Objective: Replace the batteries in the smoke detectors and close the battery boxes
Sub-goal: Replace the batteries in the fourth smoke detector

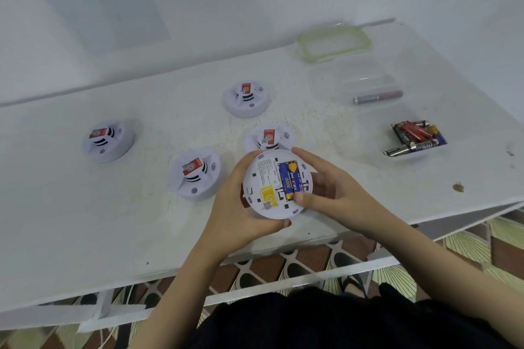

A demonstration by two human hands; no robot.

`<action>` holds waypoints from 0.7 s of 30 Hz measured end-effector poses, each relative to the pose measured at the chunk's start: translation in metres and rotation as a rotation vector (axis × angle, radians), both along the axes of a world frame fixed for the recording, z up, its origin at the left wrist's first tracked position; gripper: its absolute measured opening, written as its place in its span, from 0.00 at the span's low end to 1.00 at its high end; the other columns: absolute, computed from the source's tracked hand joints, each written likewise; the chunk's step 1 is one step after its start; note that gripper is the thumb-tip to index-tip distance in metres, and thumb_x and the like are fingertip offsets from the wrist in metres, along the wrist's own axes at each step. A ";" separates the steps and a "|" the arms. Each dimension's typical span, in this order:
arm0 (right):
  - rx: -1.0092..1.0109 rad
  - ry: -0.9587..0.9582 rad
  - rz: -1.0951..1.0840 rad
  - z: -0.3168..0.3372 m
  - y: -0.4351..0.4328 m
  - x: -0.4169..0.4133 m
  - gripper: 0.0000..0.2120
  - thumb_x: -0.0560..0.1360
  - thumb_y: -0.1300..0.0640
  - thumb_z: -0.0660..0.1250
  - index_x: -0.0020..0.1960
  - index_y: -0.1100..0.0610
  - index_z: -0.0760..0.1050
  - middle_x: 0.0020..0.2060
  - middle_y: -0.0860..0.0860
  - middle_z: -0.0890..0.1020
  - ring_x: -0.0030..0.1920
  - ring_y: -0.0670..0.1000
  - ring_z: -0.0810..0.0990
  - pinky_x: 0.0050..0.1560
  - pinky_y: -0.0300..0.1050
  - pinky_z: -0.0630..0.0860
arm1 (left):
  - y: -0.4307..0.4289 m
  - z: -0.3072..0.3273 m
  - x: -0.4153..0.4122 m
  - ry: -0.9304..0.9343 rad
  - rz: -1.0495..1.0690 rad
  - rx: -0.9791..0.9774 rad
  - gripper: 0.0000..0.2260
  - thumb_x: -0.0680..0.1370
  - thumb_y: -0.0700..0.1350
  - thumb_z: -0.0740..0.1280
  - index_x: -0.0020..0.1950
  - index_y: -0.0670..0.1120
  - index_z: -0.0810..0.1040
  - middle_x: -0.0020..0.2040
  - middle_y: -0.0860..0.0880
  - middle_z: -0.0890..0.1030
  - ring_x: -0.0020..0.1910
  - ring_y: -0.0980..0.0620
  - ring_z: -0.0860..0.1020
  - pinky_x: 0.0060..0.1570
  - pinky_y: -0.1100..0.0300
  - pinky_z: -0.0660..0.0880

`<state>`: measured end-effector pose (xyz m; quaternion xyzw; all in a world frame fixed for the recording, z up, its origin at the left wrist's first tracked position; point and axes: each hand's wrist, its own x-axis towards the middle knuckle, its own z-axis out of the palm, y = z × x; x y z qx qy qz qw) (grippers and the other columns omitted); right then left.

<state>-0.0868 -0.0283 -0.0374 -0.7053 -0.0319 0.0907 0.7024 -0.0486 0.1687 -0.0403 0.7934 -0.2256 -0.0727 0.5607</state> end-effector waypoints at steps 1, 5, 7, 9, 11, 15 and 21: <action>0.010 -0.004 -0.008 -0.001 0.003 0.000 0.35 0.70 0.59 0.70 0.73 0.51 0.61 0.55 0.53 0.82 0.56 0.52 0.81 0.54 0.47 0.78 | 0.001 0.001 -0.001 -0.003 -0.003 -0.002 0.41 0.59 0.40 0.81 0.66 0.57 0.66 0.61 0.66 0.76 0.62 0.61 0.75 0.53 0.66 0.77; 0.081 -0.031 -0.081 0.001 0.016 0.000 0.33 0.68 0.62 0.71 0.71 0.54 0.66 0.54 0.56 0.82 0.53 0.54 0.82 0.51 0.46 0.79 | 0.005 0.005 -0.001 -0.020 -0.005 -0.021 0.40 0.59 0.43 0.80 0.66 0.59 0.66 0.60 0.66 0.76 0.61 0.61 0.76 0.53 0.66 0.77; 0.097 -0.034 -0.131 0.001 0.021 0.000 0.32 0.67 0.63 0.71 0.69 0.52 0.69 0.51 0.54 0.84 0.50 0.53 0.83 0.47 0.44 0.79 | 0.006 0.005 -0.001 -0.034 -0.003 -0.033 0.40 0.60 0.36 0.81 0.65 0.58 0.67 0.58 0.68 0.77 0.59 0.64 0.76 0.51 0.69 0.76; 0.088 -0.046 -0.171 0.002 0.024 0.000 0.31 0.66 0.65 0.72 0.67 0.52 0.71 0.49 0.52 0.85 0.48 0.51 0.83 0.45 0.42 0.79 | 0.006 0.004 -0.001 -0.037 -0.006 -0.052 0.41 0.60 0.29 0.80 0.64 0.56 0.67 0.56 0.69 0.77 0.58 0.66 0.77 0.50 0.71 0.76; 0.073 -0.060 -0.209 0.005 0.026 -0.001 0.30 0.67 0.70 0.72 0.66 0.52 0.73 0.47 0.51 0.85 0.47 0.49 0.83 0.45 0.43 0.80 | 0.007 0.003 -0.001 -0.038 -0.005 -0.066 0.41 0.60 0.28 0.80 0.64 0.56 0.68 0.56 0.69 0.78 0.58 0.65 0.77 0.49 0.71 0.76; 0.053 -0.049 -0.186 0.012 0.026 0.000 0.28 0.69 0.72 0.69 0.64 0.50 0.73 0.46 0.51 0.85 0.46 0.48 0.83 0.44 0.40 0.79 | 0.011 0.001 0.002 -0.038 0.002 -0.068 0.41 0.59 0.35 0.81 0.66 0.56 0.67 0.58 0.68 0.77 0.59 0.64 0.77 0.51 0.69 0.77; 0.008 -0.065 -0.140 0.014 0.023 -0.002 0.26 0.73 0.70 0.66 0.67 0.51 0.71 0.52 0.48 0.84 0.51 0.45 0.82 0.48 0.38 0.78 | 0.012 -0.003 0.004 -0.036 -0.020 -0.071 0.42 0.59 0.28 0.80 0.64 0.57 0.68 0.57 0.69 0.78 0.59 0.65 0.77 0.50 0.69 0.76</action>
